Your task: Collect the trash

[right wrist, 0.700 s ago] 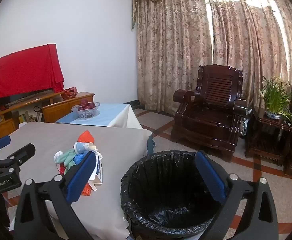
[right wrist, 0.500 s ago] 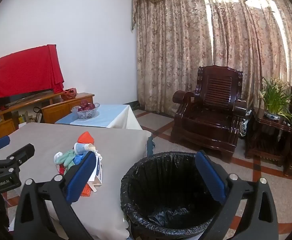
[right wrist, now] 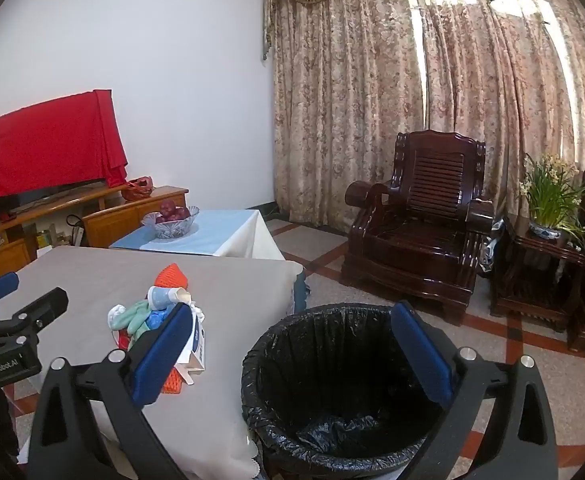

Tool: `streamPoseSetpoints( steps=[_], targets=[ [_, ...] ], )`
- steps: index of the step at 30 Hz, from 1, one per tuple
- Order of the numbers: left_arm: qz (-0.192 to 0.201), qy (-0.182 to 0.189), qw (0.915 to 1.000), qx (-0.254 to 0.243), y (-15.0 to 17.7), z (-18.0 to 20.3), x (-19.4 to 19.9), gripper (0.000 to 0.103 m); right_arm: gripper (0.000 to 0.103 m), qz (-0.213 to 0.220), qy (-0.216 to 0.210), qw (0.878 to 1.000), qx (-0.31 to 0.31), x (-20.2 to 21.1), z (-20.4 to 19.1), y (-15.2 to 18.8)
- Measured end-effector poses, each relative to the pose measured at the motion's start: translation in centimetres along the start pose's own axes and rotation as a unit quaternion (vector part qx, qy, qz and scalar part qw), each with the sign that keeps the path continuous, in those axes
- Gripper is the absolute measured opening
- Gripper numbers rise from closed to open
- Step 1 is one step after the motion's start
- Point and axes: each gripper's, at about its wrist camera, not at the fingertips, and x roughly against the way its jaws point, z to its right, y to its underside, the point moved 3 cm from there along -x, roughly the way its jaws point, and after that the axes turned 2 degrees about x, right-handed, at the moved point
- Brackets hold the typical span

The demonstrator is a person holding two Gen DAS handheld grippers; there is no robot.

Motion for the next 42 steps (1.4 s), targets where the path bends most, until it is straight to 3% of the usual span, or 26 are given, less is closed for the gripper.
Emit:
streamPoseSetpoints(
  steps=[42],
  targets=[
    [0.0, -0.002, 1.0, -0.001, 0.02, 0.04, 0.06, 0.098, 0.097, -0.006, -0.001, 1.0, -0.003, -0.77, -0.16, 0.84]
  ],
)
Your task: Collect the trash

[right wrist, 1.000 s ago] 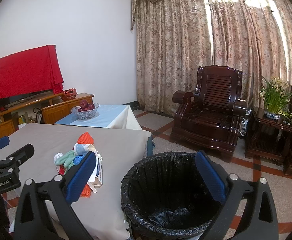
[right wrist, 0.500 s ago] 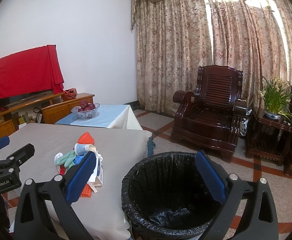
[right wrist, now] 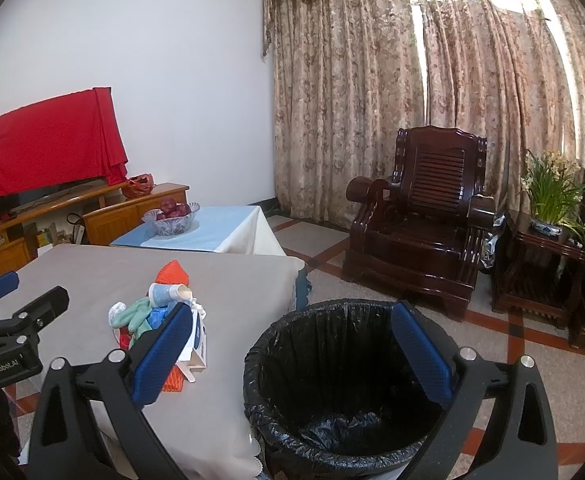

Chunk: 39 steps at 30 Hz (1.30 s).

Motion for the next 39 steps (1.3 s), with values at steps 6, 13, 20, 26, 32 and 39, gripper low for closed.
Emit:
streamPoseSetpoints(
  steps=[6, 13, 20, 26, 32, 39],
  targets=[
    [-0.001, 0.0, 1.0, 0.0, 0.0, 0.0, 0.0, 0.098, 0.097, 0.0, 0.0, 1.0, 0.0, 0.0, 0.0, 0.0],
    [-0.003, 0.001, 1.0, 0.0, 0.1, -0.6, -1.2, 0.098, 0.097, -0.004, -0.001, 1.0, 0.0, -0.2, 0.2, 0.4],
    [-0.007, 0.0, 1.0, 0.002, 1.4, -0.8, -2.2, 0.098, 0.097, -0.006, -0.001, 1.0, 0.0, -0.5, 0.1, 1.0],
    [-0.012, 0.0, 0.9999, 0.004, 1.5, -0.8, -1.9, 0.098, 0.097, -0.011, -0.002, 1.0, 0.001, -1.1, -0.1, 1.5],
    [-0.018, 0.0, 0.9998, 0.009, 1.3, -1.1, -2.0, 0.098, 0.097, -0.016, -0.005, 1.0, 0.007, -1.6, -0.7, 0.9],
    [-0.024, -0.022, 0.9993, 0.016, 1.7, -2.8, -3.4, 0.098, 0.097, -0.023, -0.021, 0.999, 0.018, -3.3, -2.1, 1.1]
  ],
)
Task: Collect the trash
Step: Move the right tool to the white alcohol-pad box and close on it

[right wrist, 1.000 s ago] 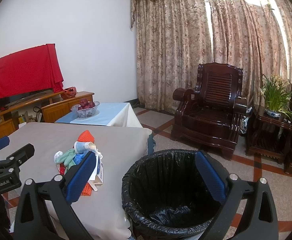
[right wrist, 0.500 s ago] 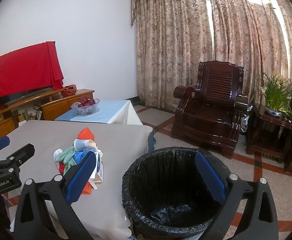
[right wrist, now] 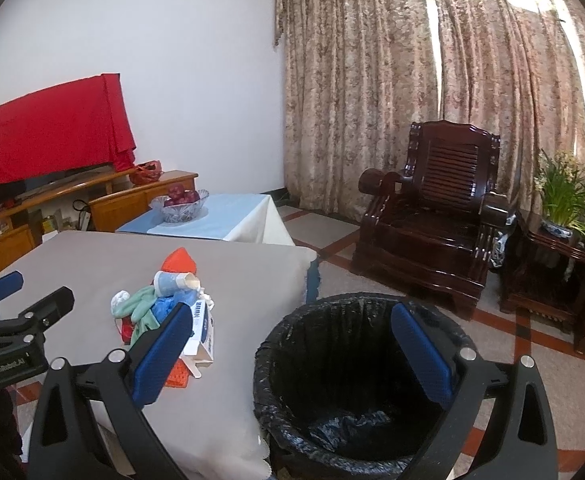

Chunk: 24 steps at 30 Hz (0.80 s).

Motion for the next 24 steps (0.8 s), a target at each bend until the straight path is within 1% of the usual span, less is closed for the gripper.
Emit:
streamPoseSetpoints(
  steps=[8, 10, 13, 17, 21, 24],
  targets=[
    [-0.012, -0.043, 0.999, 0.01, 0.9, -4.6, -2.9, 0.098, 0.097, -0.021, -0.03, 0.999, 0.014, -4.2, -2.9, 0.8],
    [-0.014, -0.051, 0.9985, 0.014, 1.1, -5.7, -3.7, 0.098, 0.097, -0.027, -0.038, 0.999, 0.015, -5.5, -3.7, 1.0],
    [-0.015, -0.062, 0.998, 0.006, 1.5, -6.7, -5.1, 0.098, 0.096, -0.042, -0.055, 0.997, 0.012, -8.1, -5.2, 1.5],
    [-0.024, -0.058, 0.9979, 0.013, 2.3, -8.1, -7.0, 0.098, 0.09, -0.063, -0.066, 0.995, 0.032, -11.3, -7.5, 2.9],
    [-0.038, -0.052, 0.9977, 0.022, 3.0, -9.0, -8.8, 0.098, 0.079, -0.092, -0.08, 0.991, 0.046, -14.5, -9.4, 4.5],
    [-0.046, -0.048, 0.9974, 0.027, 3.6, -9.2, -9.9, 0.098, 0.078, -0.101, -0.083, 0.99, 0.05, -16.0, -10.3, 5.3]
  ],
)
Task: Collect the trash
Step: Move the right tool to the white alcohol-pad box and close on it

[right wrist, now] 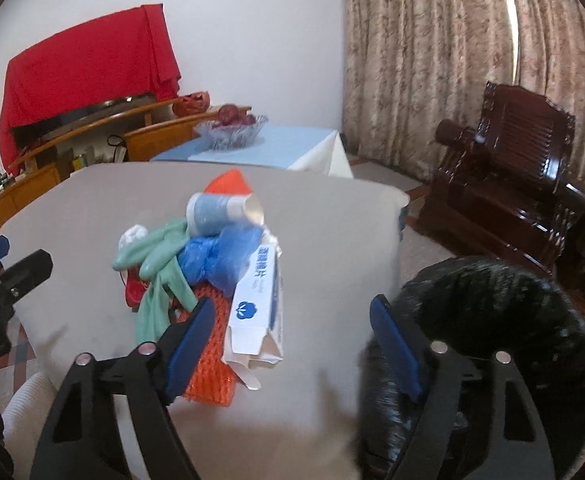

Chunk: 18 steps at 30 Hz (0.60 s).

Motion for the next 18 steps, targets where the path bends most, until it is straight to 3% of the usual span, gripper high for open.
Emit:
streamPoseSetpoints(
  steps=[13, 18],
  targets=[
    [-0.035, 0.0, 0.9992, 0.021, 1.1, -1.3, -3.7, 0.098, 0.052, -0.058, -0.023, 0.998, 0.03, -5.7, -2.0, 0.8],
    [-0.042, 0.001, 0.9988, 0.023, 1.5, -1.3, -4.2, 0.097, 0.051, -0.063, -0.009, 0.998, 0.019, -5.9, -1.1, 1.3]
  ],
)
